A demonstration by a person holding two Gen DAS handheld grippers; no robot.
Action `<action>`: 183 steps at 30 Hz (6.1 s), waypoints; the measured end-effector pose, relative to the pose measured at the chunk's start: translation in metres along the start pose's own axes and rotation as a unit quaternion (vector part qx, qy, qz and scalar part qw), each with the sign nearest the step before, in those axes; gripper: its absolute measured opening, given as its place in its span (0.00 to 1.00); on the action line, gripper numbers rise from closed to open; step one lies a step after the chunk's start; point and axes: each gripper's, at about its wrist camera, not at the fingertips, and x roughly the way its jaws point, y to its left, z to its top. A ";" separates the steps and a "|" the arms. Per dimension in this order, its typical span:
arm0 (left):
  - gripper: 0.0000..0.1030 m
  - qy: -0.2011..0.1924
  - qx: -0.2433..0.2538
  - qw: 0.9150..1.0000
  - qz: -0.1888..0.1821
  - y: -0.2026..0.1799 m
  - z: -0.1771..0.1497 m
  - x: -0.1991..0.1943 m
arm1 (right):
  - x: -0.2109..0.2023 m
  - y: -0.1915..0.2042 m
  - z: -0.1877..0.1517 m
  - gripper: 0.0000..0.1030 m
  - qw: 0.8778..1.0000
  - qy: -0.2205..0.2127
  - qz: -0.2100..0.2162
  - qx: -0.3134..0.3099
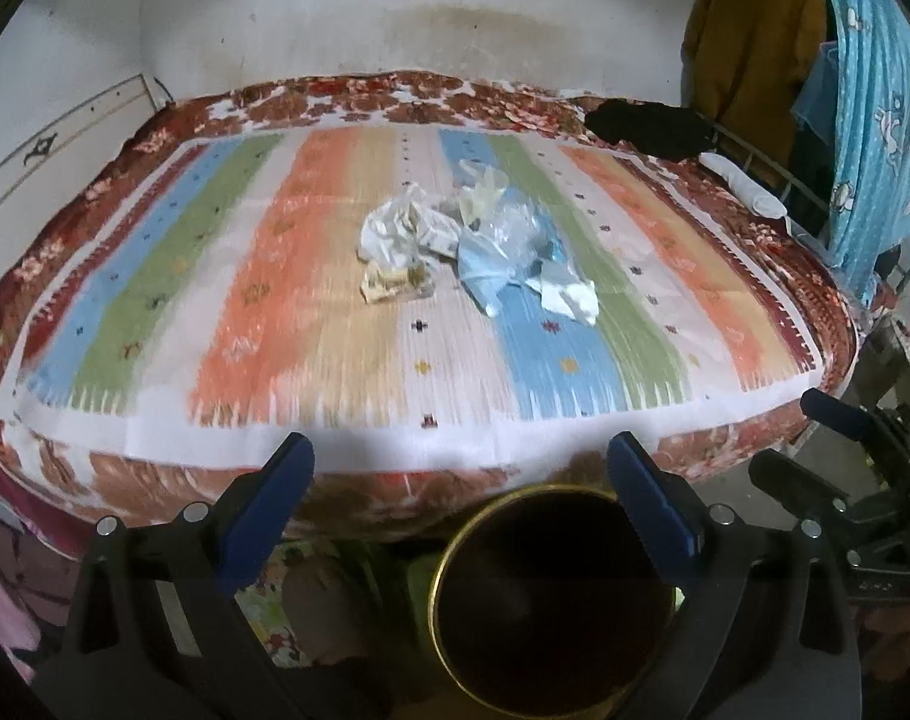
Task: Collect trash
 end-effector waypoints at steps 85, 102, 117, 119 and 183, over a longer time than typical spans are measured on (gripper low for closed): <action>0.02 0.101 -0.067 0.993 -0.013 0.008 0.231 0.318 | 0.301 -0.106 0.159 0.00 0.982 0.154 -0.105 0.012; 0.00 0.054 -0.079 0.995 0.001 0.024 0.235 0.261 | 0.275 -0.139 0.160 0.20 0.984 0.146 -0.039 0.098; 0.00 0.067 -0.095 0.993 -0.005 0.035 0.231 0.284 | 0.323 -0.157 0.150 0.77 0.970 0.161 -0.075 0.169; 0.00 0.068 -0.094 0.993 -0.007 0.035 0.231 0.287 | 0.330 -0.163 0.147 0.76 0.966 0.164 -0.074 0.185; 0.00 0.069 -0.073 0.992 -0.070 0.020 0.161 0.126 | 0.142 -0.076 0.142 0.01 0.994 0.093 -0.002 0.064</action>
